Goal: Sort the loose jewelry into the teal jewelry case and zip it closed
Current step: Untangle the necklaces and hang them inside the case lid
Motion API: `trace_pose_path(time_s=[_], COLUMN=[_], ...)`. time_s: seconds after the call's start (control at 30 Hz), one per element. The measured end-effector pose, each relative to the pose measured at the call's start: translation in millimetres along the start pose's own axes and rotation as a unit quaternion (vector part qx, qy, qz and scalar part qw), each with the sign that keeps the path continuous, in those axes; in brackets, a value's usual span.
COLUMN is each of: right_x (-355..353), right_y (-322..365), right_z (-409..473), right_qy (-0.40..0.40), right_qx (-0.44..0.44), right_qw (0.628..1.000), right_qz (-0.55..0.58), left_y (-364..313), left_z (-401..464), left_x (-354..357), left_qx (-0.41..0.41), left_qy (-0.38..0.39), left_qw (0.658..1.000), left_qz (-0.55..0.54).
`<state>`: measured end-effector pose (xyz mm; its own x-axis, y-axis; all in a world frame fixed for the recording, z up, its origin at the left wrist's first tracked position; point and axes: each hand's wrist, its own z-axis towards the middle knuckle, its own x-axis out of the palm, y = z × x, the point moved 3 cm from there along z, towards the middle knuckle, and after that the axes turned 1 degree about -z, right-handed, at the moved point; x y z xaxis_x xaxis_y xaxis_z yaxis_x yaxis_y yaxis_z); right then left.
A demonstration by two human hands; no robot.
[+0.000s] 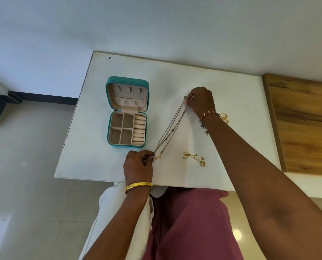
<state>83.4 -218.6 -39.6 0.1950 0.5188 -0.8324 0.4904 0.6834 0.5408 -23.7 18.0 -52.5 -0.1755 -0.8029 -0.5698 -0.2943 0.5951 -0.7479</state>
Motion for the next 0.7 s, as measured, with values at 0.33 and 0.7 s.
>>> trace_pose_path(time_s=[0.33,0.7], right_x=[-17,-21], right_y=[3,-29], right_z=[-20,-157], right_qy=[-0.061,-0.029], right_qx=[-0.057,-0.011], right_qw=[0.996,0.993], right_qz=[0.009,0.113], left_y=[-3,-7], left_z=[-9,-51], left_x=[-13,-4], left_qx=[-0.003,0.009], left_qy=[-0.016,0.086], left_qw=[1.0,0.988], left_qz=[-0.021,-0.128])
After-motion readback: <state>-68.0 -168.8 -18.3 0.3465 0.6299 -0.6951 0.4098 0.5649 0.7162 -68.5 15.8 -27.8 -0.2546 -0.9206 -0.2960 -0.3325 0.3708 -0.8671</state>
